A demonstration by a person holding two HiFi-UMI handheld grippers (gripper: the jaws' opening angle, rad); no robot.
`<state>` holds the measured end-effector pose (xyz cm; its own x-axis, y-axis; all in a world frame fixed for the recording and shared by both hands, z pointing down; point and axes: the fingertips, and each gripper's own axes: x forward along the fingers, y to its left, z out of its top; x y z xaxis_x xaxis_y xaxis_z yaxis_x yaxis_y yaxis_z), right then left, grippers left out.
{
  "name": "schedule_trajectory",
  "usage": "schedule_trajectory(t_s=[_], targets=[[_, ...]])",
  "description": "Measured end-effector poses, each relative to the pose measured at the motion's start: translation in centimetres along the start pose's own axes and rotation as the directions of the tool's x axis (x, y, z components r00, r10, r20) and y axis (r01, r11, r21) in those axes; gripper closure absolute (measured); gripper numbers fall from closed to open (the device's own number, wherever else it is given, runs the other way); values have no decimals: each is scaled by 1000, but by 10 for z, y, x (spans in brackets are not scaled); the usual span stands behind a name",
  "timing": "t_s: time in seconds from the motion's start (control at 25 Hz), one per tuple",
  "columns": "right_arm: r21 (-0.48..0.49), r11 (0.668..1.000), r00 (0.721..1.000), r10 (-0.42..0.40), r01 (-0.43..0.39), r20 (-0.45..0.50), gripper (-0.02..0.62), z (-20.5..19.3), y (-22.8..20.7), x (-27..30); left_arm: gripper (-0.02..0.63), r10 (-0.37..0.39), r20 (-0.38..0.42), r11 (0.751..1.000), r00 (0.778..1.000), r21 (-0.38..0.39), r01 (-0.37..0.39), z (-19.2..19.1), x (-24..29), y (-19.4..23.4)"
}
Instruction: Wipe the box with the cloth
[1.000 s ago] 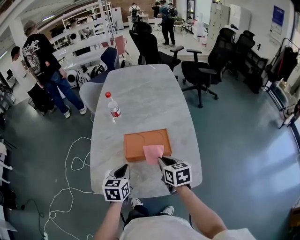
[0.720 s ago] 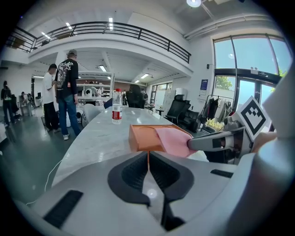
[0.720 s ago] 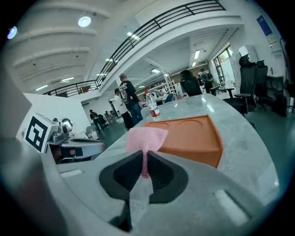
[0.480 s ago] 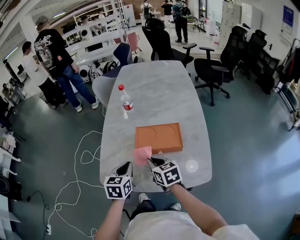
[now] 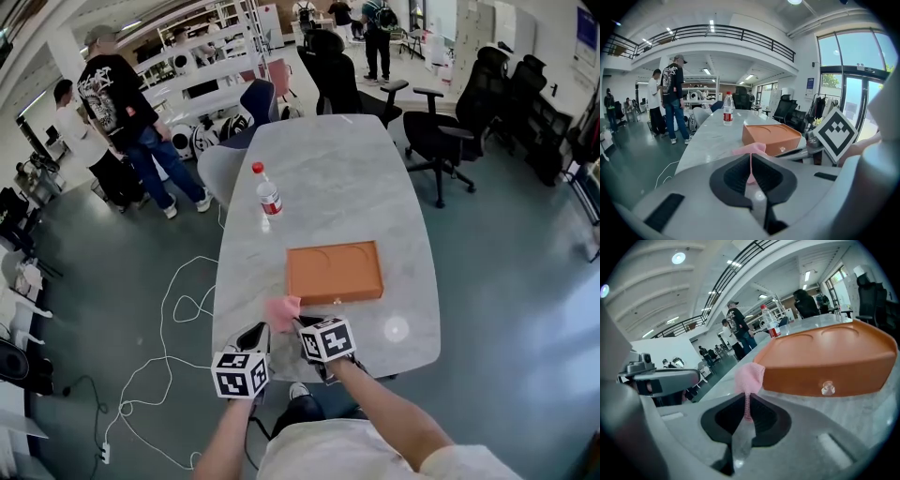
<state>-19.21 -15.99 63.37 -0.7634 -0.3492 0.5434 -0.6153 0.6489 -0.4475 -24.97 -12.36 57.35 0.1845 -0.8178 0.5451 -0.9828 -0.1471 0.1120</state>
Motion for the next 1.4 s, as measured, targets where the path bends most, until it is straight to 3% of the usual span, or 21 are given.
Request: schedule_trajectory(t_s=[0.6, 1.16, 1.4], targets=[[185, 978, 993, -109, 98, 50, 561, 4, -54, -14, 591, -35, -20, 999, 999, 7, 35, -1, 20, -9], [256, 959, 982, -153, 120, 114, 561, -3, -98, -64, 591, -98, -32, 995, 995, 32, 99, 5, 48, -54], [266, 950, 971, -205, 166, 124, 561, -8, -119, -88, 591, -136, -45, 989, 990, 52, 138, 4, 59, -81]])
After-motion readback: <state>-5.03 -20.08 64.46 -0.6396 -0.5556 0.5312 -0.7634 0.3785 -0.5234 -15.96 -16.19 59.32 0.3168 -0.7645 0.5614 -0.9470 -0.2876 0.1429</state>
